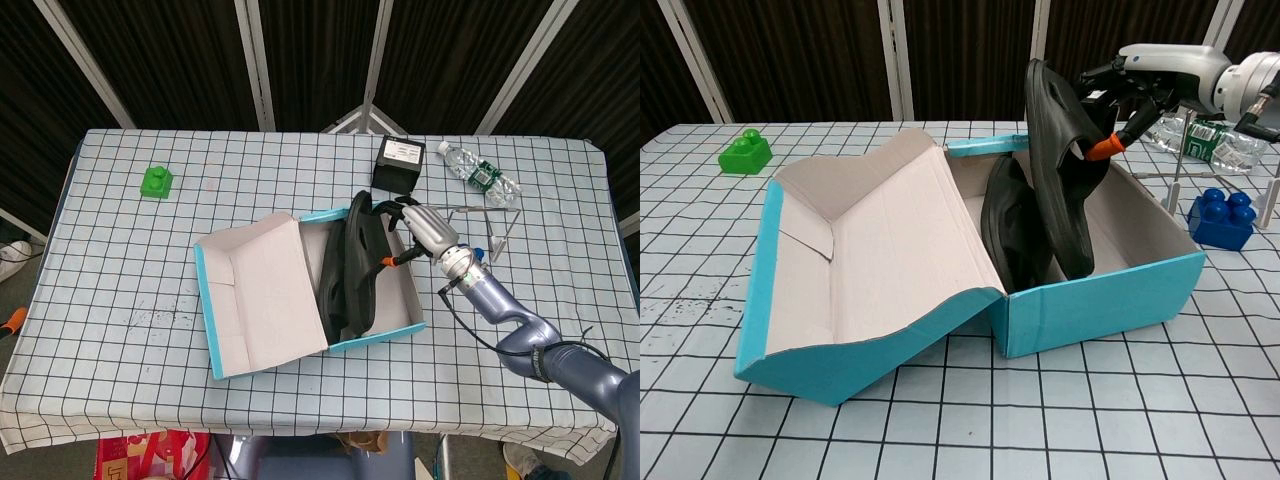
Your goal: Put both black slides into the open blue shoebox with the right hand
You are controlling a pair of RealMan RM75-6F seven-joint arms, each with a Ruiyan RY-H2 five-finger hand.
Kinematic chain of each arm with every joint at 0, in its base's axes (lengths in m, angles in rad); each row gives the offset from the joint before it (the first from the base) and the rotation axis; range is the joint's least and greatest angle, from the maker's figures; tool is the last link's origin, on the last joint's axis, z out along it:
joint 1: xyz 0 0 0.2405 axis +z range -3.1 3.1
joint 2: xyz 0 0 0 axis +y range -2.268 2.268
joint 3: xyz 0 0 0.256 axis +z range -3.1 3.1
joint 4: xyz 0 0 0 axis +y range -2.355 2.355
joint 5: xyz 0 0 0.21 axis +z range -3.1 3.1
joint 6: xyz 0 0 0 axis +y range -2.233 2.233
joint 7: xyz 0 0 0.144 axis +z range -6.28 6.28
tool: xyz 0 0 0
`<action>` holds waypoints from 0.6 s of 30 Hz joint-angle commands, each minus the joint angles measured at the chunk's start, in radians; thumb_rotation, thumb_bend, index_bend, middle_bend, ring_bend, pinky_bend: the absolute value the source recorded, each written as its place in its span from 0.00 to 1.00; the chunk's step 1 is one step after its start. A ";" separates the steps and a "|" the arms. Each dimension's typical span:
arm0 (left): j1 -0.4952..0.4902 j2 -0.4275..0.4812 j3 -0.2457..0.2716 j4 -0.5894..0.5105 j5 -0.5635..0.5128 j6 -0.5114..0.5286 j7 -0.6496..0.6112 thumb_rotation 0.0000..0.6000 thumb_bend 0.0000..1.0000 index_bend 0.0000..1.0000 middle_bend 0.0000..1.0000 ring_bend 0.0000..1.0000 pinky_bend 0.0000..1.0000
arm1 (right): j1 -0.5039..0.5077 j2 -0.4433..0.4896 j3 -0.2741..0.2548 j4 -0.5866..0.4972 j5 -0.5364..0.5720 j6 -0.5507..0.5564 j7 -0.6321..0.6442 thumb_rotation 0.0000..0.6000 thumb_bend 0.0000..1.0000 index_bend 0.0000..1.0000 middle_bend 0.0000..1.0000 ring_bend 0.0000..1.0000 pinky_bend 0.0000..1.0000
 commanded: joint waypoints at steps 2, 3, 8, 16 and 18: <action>0.000 0.000 0.000 -0.001 0.001 0.000 -0.001 1.00 0.22 0.09 0.00 0.00 0.10 | -0.005 -0.022 -0.012 0.021 -0.013 0.024 0.015 1.00 0.61 0.62 0.45 0.43 0.12; 0.000 0.001 0.000 -0.001 0.001 0.001 -0.001 1.00 0.22 0.09 0.00 0.00 0.10 | -0.006 -0.027 -0.017 0.026 -0.016 0.024 0.016 1.00 0.61 0.62 0.45 0.43 0.12; 0.001 0.001 -0.001 0.000 0.000 0.002 -0.003 1.00 0.22 0.09 0.00 0.00 0.10 | -0.004 -0.039 -0.022 0.031 -0.017 0.025 0.013 1.00 0.61 0.62 0.45 0.43 0.25; 0.000 0.001 -0.001 0.000 -0.001 0.000 -0.004 1.00 0.22 0.09 0.00 0.00 0.10 | 0.008 -0.046 -0.021 0.020 0.006 -0.005 -0.032 1.00 0.61 0.62 0.45 0.43 0.44; 0.000 0.001 -0.001 0.000 0.000 0.000 -0.006 1.00 0.22 0.09 0.00 0.00 0.10 | 0.010 -0.050 -0.018 0.019 0.014 -0.013 -0.043 1.00 0.61 0.62 0.45 0.44 0.44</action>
